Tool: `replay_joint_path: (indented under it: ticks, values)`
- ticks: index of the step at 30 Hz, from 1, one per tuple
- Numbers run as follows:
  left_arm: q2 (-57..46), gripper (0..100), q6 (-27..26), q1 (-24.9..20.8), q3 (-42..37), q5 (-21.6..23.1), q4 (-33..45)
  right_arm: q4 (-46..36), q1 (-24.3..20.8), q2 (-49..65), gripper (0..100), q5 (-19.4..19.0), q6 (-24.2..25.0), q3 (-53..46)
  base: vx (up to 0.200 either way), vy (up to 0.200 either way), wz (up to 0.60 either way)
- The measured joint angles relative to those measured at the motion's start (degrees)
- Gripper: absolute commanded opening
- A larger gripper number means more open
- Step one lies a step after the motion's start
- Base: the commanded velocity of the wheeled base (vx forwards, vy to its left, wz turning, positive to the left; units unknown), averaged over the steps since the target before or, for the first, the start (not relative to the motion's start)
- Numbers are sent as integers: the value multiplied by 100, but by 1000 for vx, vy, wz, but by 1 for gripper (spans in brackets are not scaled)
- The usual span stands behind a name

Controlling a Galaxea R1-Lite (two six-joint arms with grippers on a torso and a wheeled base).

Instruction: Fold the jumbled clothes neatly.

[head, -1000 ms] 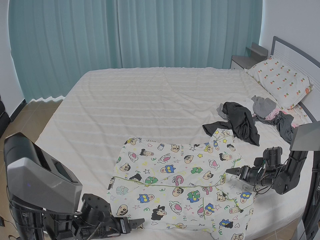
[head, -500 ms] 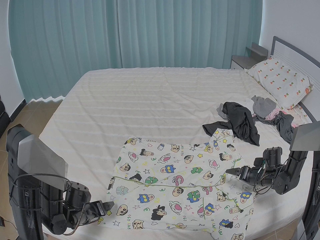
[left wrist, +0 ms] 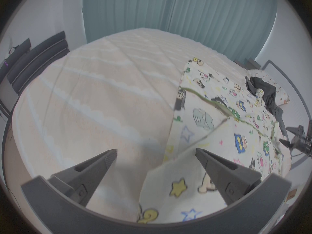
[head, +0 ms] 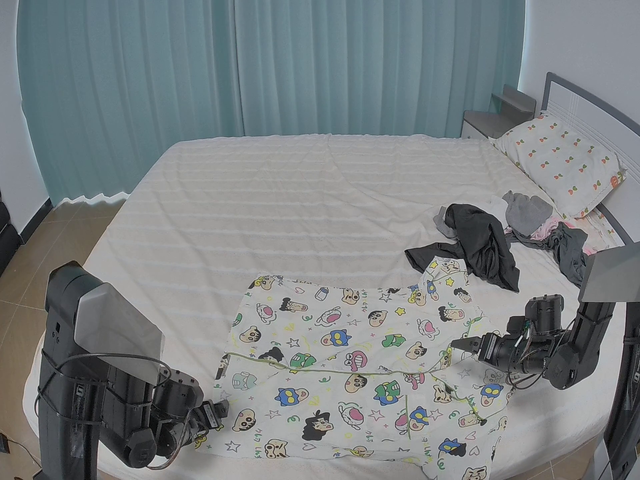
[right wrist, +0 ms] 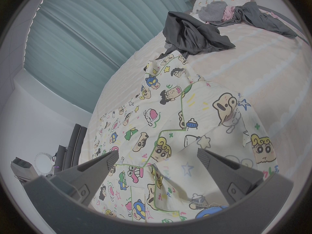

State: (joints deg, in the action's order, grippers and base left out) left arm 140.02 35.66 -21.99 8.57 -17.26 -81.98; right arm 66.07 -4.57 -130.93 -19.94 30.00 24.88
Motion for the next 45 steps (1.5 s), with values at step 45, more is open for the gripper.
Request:
replay_joint_path:
  ticks: [45]
  values:
    - [-1740,100,1712,-879,1384,1636,3896,840,-2,-291,100,22,-111,-151,0,0,0]
